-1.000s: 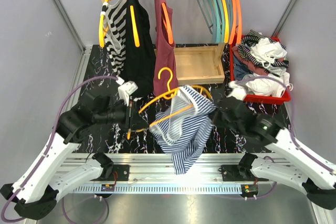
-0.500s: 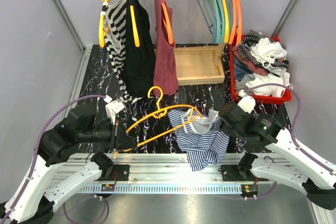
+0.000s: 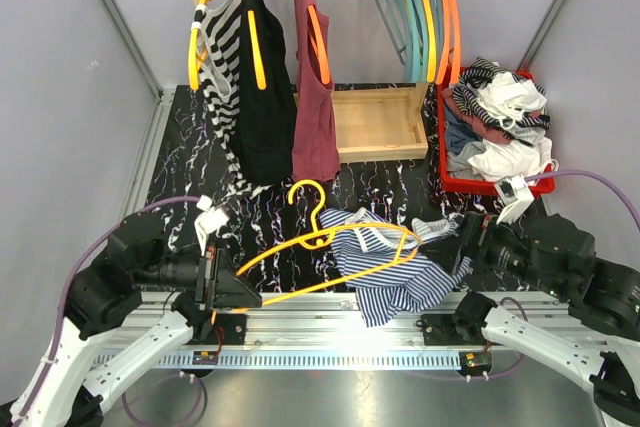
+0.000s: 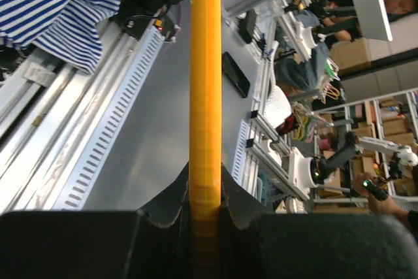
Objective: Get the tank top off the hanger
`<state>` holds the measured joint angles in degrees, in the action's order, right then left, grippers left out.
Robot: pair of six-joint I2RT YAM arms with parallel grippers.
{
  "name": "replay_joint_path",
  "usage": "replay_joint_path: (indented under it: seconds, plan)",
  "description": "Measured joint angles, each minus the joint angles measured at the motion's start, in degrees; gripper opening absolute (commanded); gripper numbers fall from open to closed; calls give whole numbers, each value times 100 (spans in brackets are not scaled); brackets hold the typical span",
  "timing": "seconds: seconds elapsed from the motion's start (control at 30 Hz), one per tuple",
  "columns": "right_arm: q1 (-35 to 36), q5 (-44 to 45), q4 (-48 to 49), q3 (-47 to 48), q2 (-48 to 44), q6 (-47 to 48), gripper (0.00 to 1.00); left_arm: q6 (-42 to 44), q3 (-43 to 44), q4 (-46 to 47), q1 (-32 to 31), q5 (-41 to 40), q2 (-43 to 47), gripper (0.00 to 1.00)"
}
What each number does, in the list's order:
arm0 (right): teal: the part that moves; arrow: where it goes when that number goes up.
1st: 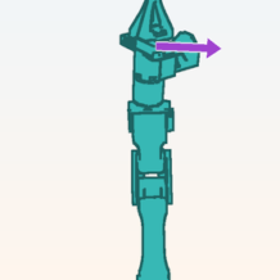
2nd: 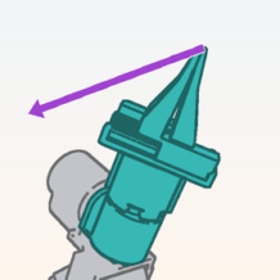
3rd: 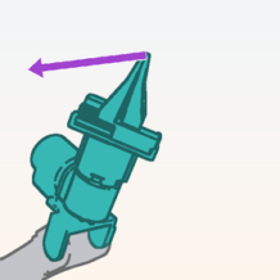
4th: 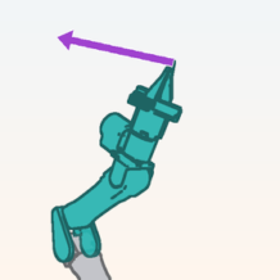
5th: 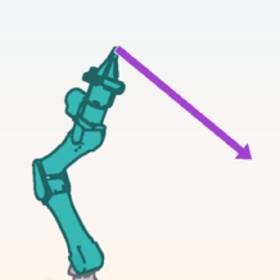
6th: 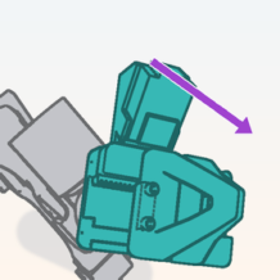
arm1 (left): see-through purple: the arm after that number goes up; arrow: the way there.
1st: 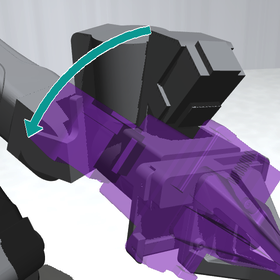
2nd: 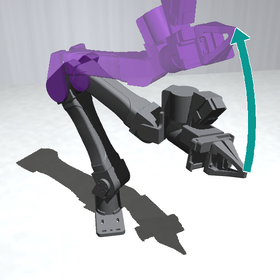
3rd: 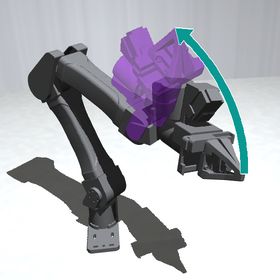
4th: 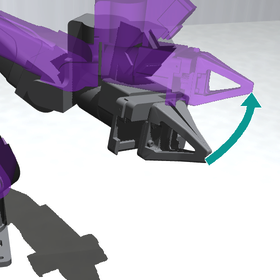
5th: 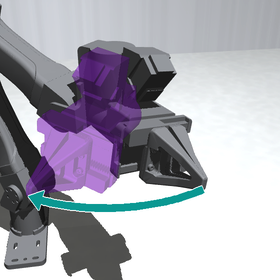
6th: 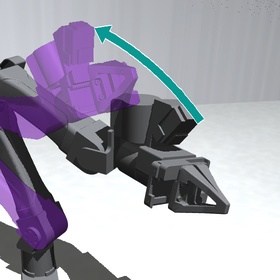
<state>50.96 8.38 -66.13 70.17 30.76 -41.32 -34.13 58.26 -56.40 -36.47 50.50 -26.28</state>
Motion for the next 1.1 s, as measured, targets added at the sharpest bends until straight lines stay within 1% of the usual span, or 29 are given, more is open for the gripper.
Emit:
replay_joint_path:
  seconds: [0.23,0.33,0.37,0.4,0.43,0.47,0.5,0.6,0.63,0.67,0.7,0.73,0.77,0.87,0.9,0.97,1.03,1.1]
  plan:
    - [0,-1530,439,72,-74,251,100,-568,-225,796,0,715,70,0]
    - [0,-1989,616,-13,-74,251,91,-782,-313,1128,0,953,125,0]
    - [0,-2162,726,-79,-74,251,81,-822,-337,1200,0,1008,133,0]
    - [0,-2323,826,-144,-70,256,75,-844,-358,1239,0,1047,140,0]
    - [0,-2476,931,-201,-55,232,67,-872,-380,1272,0,1086,144,0]
    - [0,-2616,1019,-236,-28,221,48,-901,-415,1322,0,1128,153,0]
    - [0,-2747,1123,-256,9,219,35,-920,-455,1349,0,1172,157,0]
    - [0,-3123,1495,-256,79,127,0,-938,-638,1331,7,1217,205,0]
    - [0,-3239,1620,-225,76,105,0,-903,-734,1281,11,1255,243,20]
    - [0,-3333,1648,-199,79,85,0,-866,-780,1285,9,1274,260,47]
    - [0,-3421,1679,-195,92,74,0,-778,-791,1274,9,1263,262,64]
    - [4,-3491,1722,-188,136,79,0,-695,-793,1244,9,1233,247,86]
    - [2,-3497,1725,-181,197,105,0,-603,-780,1139,9,1139,225,99]
    - [4,-3331,1539,-129,376,151,0,-190,-638,540,9,610,79,99]
    - [4,-3259,1484,-101,402,166,0,-26,-533,271,9,262,-15,99]
    - [7,-2830,1123,116,431,195,0,273,-271,-291,9,-645,-243,99]
    - [4,-2352,726,402,439,221,0,426,-46,-798,11,-1777,-433,99]
    - [2,-1637,205,785,507,317,0,472,68,-1176,9,-2743,-538,99]
